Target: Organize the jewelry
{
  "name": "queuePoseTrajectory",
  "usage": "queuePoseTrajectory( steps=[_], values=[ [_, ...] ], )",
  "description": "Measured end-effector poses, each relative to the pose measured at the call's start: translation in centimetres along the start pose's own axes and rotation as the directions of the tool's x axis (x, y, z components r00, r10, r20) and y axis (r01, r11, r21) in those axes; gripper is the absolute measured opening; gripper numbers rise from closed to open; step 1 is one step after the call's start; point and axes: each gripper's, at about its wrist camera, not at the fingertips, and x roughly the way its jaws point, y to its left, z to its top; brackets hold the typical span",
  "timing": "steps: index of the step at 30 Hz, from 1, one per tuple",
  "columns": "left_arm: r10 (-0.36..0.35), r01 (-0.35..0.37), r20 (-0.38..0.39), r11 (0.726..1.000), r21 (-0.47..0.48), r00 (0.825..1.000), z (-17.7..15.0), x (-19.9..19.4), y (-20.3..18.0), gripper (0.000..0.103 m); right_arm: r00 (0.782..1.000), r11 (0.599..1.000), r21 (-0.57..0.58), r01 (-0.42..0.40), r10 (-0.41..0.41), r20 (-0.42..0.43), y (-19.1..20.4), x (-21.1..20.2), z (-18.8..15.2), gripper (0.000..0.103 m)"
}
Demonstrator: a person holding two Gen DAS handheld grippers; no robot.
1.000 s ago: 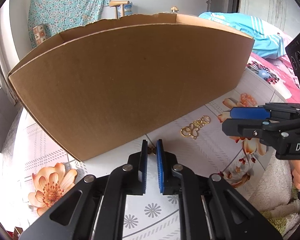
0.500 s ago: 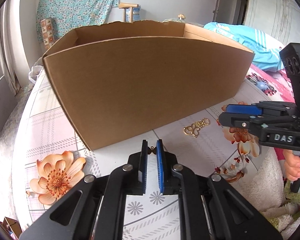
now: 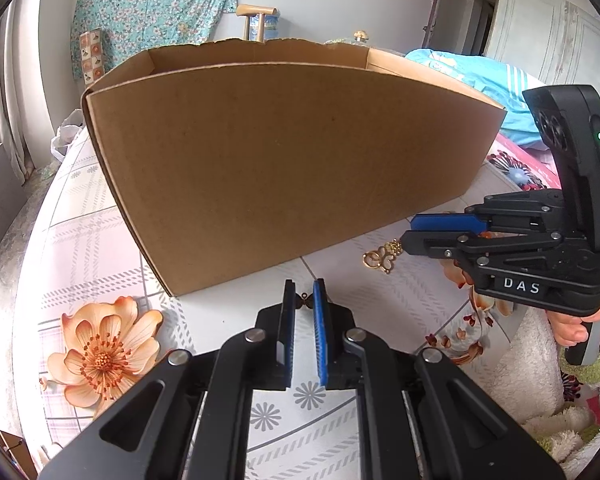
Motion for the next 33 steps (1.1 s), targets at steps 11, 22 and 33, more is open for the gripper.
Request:
queuePoseTrajectory(
  steps=[11, 22, 33],
  values=[
    [-0.001, 0.001, 0.001, 1.000, -0.003, 1.000, -0.1, -0.1, 0.2, 0.008, 1.000, 0.997, -0.079, -0.003, 0.001, -0.028, 2.5, 0.8, 1.0, 0.009],
    [0.000, 0.000, 0.000, 1.000, -0.001, 1.000, -0.2, -0.1, 0.1, 0.008, 0.999, 0.999, 0.009, -0.039, 0.040, -0.025, 0.4, -0.5, 1.1, 0.000],
    [0.002, -0.002, 0.007, 1.000, -0.003, 1.000, -0.2, -0.1, 0.0, 0.008, 0.995, 0.991, 0.114, -0.073, 0.080, -0.058, -1.1, -1.5, -0.4, 0.000]
  ],
)
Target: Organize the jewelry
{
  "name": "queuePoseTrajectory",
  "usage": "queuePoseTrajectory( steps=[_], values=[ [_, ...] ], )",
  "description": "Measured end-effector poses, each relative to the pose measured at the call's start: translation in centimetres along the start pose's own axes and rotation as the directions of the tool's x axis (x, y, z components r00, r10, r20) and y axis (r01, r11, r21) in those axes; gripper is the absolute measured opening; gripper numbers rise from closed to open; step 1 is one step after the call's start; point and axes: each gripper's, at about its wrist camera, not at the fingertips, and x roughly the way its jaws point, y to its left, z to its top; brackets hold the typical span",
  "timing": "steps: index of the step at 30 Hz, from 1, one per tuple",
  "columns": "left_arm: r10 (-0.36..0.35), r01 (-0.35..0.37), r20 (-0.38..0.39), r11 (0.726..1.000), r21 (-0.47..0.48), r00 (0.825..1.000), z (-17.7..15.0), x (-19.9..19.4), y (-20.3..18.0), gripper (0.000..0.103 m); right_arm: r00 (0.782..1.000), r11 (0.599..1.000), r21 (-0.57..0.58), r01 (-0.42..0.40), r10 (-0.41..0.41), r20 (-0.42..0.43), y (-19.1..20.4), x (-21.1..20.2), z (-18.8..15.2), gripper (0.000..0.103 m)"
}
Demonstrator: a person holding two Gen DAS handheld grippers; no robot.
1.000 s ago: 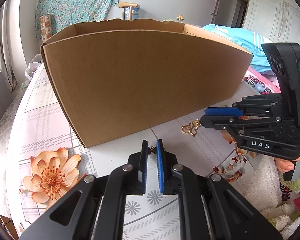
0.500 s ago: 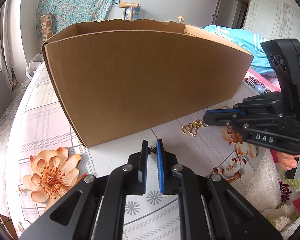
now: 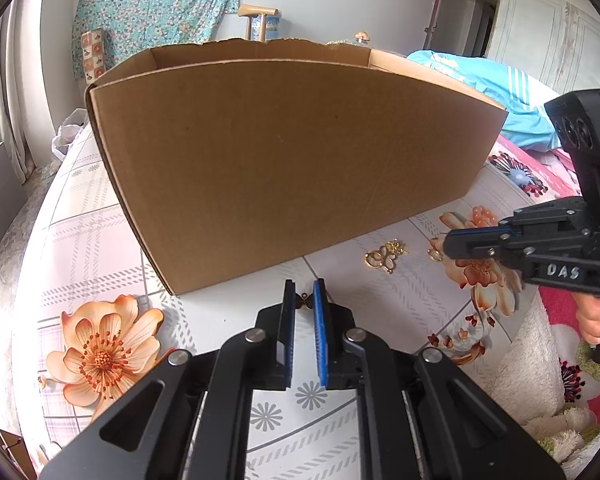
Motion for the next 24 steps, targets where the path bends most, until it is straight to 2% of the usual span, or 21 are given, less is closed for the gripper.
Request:
queuePoseTrajectory(
  steps=[5, 7, 10, 11, 18, 20, 21, 24],
  values=[
    [-0.003, 0.003, 0.006, 1.000, 0.000, 1.000, -0.1, -0.2, -0.1, 0.008, 1.000, 1.000, 0.017, -0.017, 0.016, 0.025, -0.5, -1.5, -0.2, 0.001],
    [-0.004, 0.004, 0.008, 1.000, 0.002, 1.000, -0.1, -0.3, -0.1, 0.008, 1.000, 1.000, 0.006, -0.015, 0.015, 0.025, -0.3, -1.5, -0.2, 0.006],
    [-0.006, 0.006, 0.011, 1.000, 0.003, 1.000, -0.1, -0.3, -0.1, 0.008, 1.000, 1.000, -0.022, 0.014, -0.013, 0.017, 0.6, -1.2, -0.4, 0.022],
    [-0.006, 0.006, 0.013, 1.000, 0.001, 1.000, -0.1, -0.4, -0.1, 0.008, 1.000, 0.999, -0.033, 0.022, -0.022, 0.018, 0.9, -1.0, -0.5, 0.022],
    [-0.004, 0.004, 0.017, 1.000, -0.006, 1.000, -0.3, -0.8, 0.4, 0.008, 0.996, 0.992, -0.083, 0.092, -0.091, 0.022, 2.4, 1.2, -0.8, 0.022],
    [-0.005, 0.005, 0.018, 1.000, -0.006, 1.000, -0.3, -0.8, 0.4, 0.008, 0.994, 0.988, -0.107, 0.109, -0.107, 0.027, 3.0, 1.4, -0.7, 0.009],
    [-0.005, 0.005, 0.018, 1.000, -0.006, 1.000, -0.3, -0.9, 0.5, 0.008, 0.994, 0.987, -0.112, 0.111, -0.109, 0.025, 4.2, 1.8, -1.5, 0.009],
    [-0.005, 0.005, 0.019, 1.000, -0.008, 1.000, -0.3, -0.9, 0.5, 0.008, 0.995, 0.990, -0.103, 0.097, -0.095, 0.023, 4.3, 1.7, -1.7, 0.007]
  ],
)
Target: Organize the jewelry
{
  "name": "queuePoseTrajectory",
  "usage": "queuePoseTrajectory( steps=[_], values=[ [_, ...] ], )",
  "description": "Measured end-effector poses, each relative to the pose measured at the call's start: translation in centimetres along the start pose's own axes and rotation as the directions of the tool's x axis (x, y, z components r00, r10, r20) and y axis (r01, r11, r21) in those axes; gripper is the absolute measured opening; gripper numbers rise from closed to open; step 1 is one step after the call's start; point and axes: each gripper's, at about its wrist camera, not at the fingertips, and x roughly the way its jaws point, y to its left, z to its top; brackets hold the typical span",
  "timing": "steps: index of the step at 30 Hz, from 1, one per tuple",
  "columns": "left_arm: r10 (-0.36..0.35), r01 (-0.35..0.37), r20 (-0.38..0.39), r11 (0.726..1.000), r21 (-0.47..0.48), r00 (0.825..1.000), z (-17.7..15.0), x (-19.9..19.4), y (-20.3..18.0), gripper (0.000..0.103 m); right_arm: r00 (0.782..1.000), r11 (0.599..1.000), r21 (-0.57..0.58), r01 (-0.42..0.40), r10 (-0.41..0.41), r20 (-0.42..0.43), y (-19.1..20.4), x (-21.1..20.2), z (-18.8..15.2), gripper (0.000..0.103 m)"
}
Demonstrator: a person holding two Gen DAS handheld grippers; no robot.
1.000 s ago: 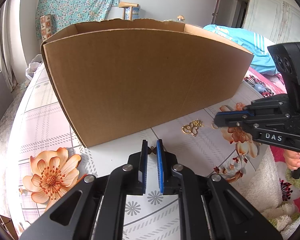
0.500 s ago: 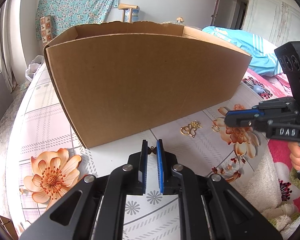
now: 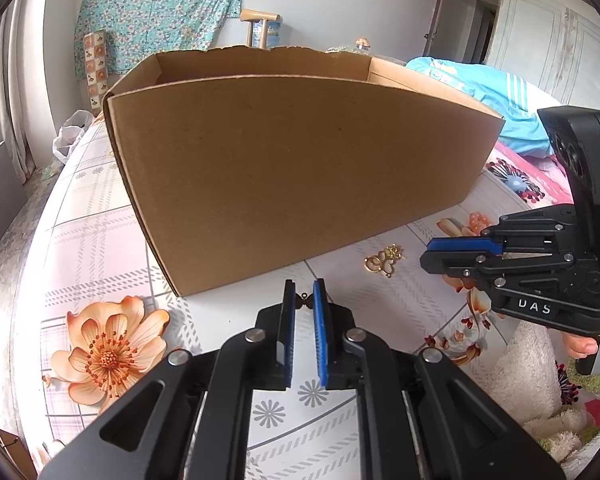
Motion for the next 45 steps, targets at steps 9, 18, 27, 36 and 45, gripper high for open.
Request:
queuePoseTrajectory(
  steps=[9, 18, 27, 36, 45],
  values=[
    [0.010, -0.010, -0.002, 1.000, 0.000, 1.000, 0.0, -0.3, 0.0, 0.008, 0.999, 0.997, 0.061, -0.048, 0.047, 0.018, -1.7, -1.3, 0.1, 0.000],
    [0.012, -0.012, 0.001, 1.000, 0.007, 1.000, -0.1, -0.4, -0.3, 0.008, 0.998, 0.993, 0.098, -0.066, 0.065, 0.011, -3.8, -3.9, -1.4, 0.000],
    [0.010, -0.010, 0.001, 1.000, 0.007, 1.000, -0.1, -0.4, -0.5, 0.008, 1.000, 0.993, 0.114, -0.010, 0.011, -0.015, -4.3, -4.3, -2.5, 0.000],
    [0.017, -0.017, -0.002, 1.000, -0.003, 1.000, -0.2, -0.4, -0.4, 0.008, 0.997, 0.996, 0.076, -0.051, 0.055, -0.050, -2.7, -3.6, -2.3, 0.001],
    [0.018, -0.018, -0.002, 1.000, -0.005, 1.000, -0.3, -0.4, -0.3, 0.008, 1.000, 0.997, 0.083, 0.002, 0.000, -0.025, -3.6, -4.7, -1.5, 0.003]
  ],
)
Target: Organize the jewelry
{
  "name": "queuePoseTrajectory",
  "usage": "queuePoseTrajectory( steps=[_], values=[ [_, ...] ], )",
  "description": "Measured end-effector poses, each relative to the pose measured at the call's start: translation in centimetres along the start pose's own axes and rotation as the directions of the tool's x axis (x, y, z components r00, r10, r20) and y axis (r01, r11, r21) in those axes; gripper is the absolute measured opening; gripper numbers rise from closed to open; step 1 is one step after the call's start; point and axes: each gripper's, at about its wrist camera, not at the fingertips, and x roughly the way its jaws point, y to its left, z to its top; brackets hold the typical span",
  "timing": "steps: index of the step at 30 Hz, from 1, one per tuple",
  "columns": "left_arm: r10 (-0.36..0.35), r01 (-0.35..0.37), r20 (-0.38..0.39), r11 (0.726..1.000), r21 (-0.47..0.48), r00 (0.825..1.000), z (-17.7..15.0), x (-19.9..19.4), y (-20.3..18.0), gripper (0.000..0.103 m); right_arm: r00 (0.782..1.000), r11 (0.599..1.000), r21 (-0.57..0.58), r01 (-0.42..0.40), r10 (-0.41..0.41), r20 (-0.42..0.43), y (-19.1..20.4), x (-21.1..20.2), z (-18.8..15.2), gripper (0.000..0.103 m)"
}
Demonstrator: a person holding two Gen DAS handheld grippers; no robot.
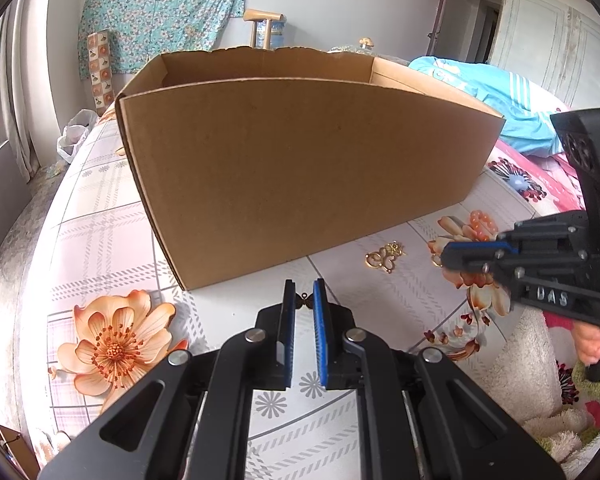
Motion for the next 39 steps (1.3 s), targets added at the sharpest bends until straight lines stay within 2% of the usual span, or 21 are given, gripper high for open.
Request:
queuePoseTrajectory(
  steps=[2, 4, 9, 13, 15, 17, 19, 22, 26, 27, 31, 39],
  values=[
    [0.000, 0.000, -0.002, 1.000, -0.004, 1.000, 0.0, 0.1, 0.1, 0.008, 0.999, 0.999, 0.011, 0.033, -0.033, -0.011, -0.8, 0.0, 0.6, 0.003],
    [-0.001, 0.001, -0.004, 1.000, -0.005, 1.000, 0.0, 0.1, 0.1, 0.008, 0.999, 0.999, 0.014, 0.033, -0.033, -0.021, -0.9, 0.1, 0.6, 0.004],
    [0.000, 0.000, -0.003, 1.000, -0.005, 1.000, -0.1, 0.1, 0.1, 0.008, 0.998, 0.998, -0.002, -0.061, 0.061, -0.035, 0.6, 0.2, 0.7, 0.004],
    [0.000, 0.000, -0.003, 1.000, -0.005, 1.000, -0.1, 0.1, 0.1, 0.008, 0.996, 0.996, 0.002, -0.091, 0.091, -0.017, 0.4, -0.4, 0.6, 0.004],
    [-0.001, 0.001, -0.003, 1.000, -0.006, 1.000, -0.1, 0.1, 0.1, 0.008, 0.994, 0.994, 0.000, -0.106, 0.106, -0.012, -0.3, -1.1, 0.6, 0.008],
    [-0.001, 0.001, -0.004, 1.000, -0.005, 1.000, -0.1, 0.1, 0.1, 0.008, 0.995, 0.994, -0.044, -0.101, 0.101, -0.009, -0.8, -1.8, 0.5, 0.022],
    [-0.004, 0.004, -0.004, 1.000, -0.004, 1.000, 0.0, 0.1, 0.1, 0.008, 0.995, 0.988, -0.117, -0.098, 0.098, -0.001, -0.9, -2.5, 0.8, 0.026],
    [-0.004, 0.004, -0.003, 1.000, 0.001, 1.000, 0.0, 0.0, 0.0, 0.008, 0.996, 0.975, -0.202, -0.093, 0.093, -0.007, -0.5, -2.5, 1.1, 0.026],
    [-0.004, 0.004, -0.004, 1.000, -0.003, 1.000, 0.1, 0.1, 0.1, 0.008, 0.996, 0.963, -0.252, -0.094, 0.089, -0.032, -0.2, -1.8, 1.4, 0.026],
    [-0.004, 0.004, -0.004, 1.000, -0.005, 1.000, 0.1, 0.1, 0.1, 0.008, 0.995, 0.962, -0.257, -0.097, 0.089, -0.042, -0.3, -1.6, 1.5, 0.025],
    [-0.004, 0.004, -0.007, 1.000, -0.003, 1.000, 0.1, 0.3, 0.1, 0.008, 0.994, 0.956, -0.275, -0.102, 0.092, -0.052, -0.3, -1.3, 1.1, 0.010],
    [-0.005, 0.005, -0.009, 1.000, -0.003, 1.000, 0.2, 0.6, 0.2, 0.008, 0.994, 0.968, -0.229, -0.106, 0.101, -0.031, -1.4, -1.1, 0.9, 0.010]
  ],
)
